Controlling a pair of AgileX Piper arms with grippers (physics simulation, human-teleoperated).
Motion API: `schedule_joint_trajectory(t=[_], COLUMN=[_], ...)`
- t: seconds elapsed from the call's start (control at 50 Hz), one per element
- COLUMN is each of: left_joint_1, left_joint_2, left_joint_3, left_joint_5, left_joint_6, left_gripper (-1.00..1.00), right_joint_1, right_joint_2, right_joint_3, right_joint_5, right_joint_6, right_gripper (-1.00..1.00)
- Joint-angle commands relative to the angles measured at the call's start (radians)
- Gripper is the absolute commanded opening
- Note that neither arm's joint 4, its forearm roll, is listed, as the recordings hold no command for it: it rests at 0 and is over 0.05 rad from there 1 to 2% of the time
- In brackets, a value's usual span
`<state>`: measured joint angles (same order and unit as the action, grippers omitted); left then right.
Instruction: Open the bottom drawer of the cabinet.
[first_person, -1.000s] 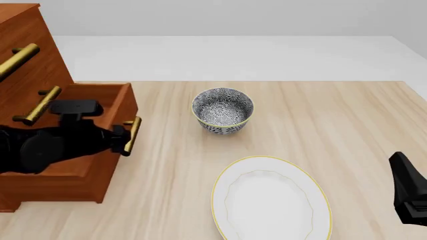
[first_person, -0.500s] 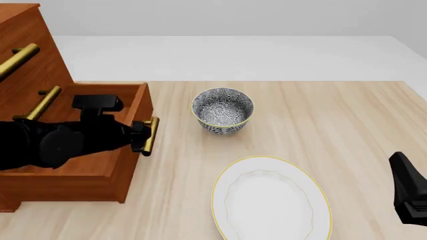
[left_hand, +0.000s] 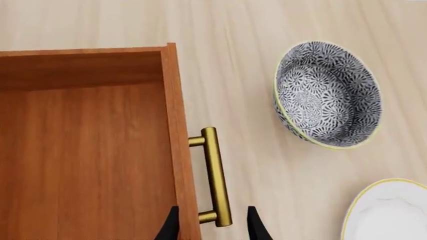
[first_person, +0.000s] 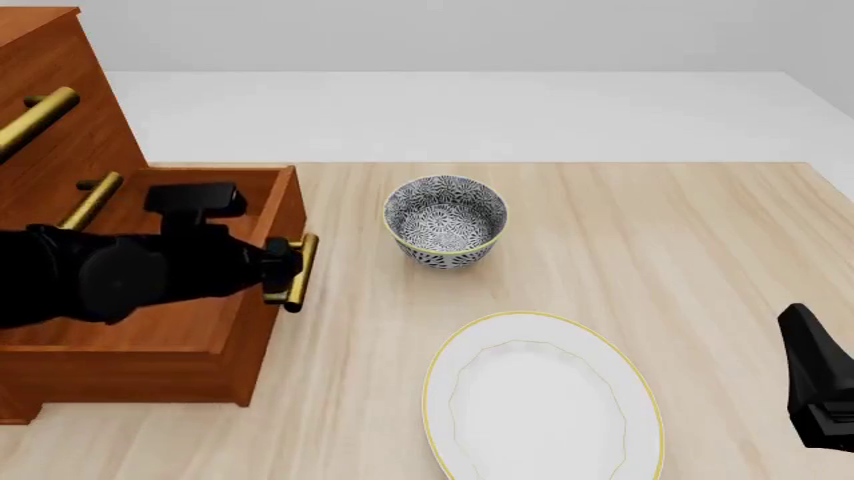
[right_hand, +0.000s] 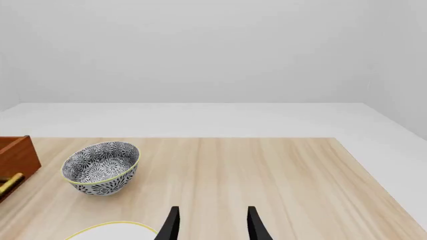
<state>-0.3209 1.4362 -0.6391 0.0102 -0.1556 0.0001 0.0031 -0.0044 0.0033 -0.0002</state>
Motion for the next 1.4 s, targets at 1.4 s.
schedule_joint_trajectory(t=[1.4], left_joint_1=[-0.142], left_joint_2=[-0.937], left_joint_3=[-0.252], left_joint_5=[0.553], left_joint_6=[0.195], left_gripper=[1.00], right_joint_1=[0.003], right_joint_2=[-0.001], right_joint_3=[0.000], right_joint_5=[-0.002], right_joint_6=[0.000], right_gripper=[1.00])
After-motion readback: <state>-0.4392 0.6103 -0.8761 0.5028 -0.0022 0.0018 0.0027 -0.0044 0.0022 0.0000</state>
